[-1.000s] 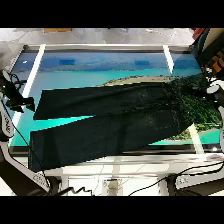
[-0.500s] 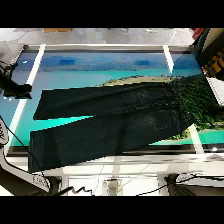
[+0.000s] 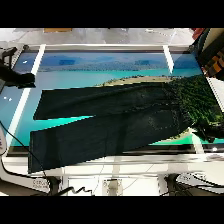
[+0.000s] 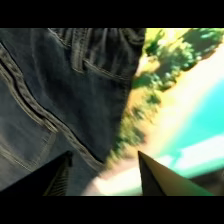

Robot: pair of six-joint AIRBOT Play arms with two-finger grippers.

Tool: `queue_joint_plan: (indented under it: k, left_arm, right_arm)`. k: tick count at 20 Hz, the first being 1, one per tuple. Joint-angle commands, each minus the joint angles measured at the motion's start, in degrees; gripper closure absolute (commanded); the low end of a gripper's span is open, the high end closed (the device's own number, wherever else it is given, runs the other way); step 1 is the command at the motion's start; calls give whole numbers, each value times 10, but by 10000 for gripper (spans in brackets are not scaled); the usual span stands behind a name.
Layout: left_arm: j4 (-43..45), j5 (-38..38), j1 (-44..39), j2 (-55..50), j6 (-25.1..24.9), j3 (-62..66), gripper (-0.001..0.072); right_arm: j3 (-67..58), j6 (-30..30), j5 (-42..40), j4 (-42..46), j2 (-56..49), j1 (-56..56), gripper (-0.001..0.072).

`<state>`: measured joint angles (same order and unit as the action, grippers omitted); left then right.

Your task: Fold the clothes and pants, and hang the long-sleeved shirts on hangers.

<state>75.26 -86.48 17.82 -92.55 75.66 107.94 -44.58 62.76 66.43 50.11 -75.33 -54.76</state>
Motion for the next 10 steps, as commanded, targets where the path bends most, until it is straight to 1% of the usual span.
queue_joint_plan:
  k: [1, 2, 3, 6, 10]
  left_arm:
    - [-12, 4, 21, 88, -3, -87, 691]
    - [-12, 4, 31, 118, -10, -125, 690]
    - [-11, 4, 41, 144, -16, -158, 690]
    - [-1, 4, 79, 208, -18, -251, 689]
    - [-1, 8, 137, 250, -41, -349, 689]
  right_arm:
    - [55, -6, -75, -96, -3, -5, 195]
    - [56, -7, -87, -104, -10, -3, 158]
    - [55, -7, -100, -107, -16, 2, 146]
    - [55, -8, -151, -112, -40, 24, 146]
    - [55, -10, -237, -128, -45, 57, 155]
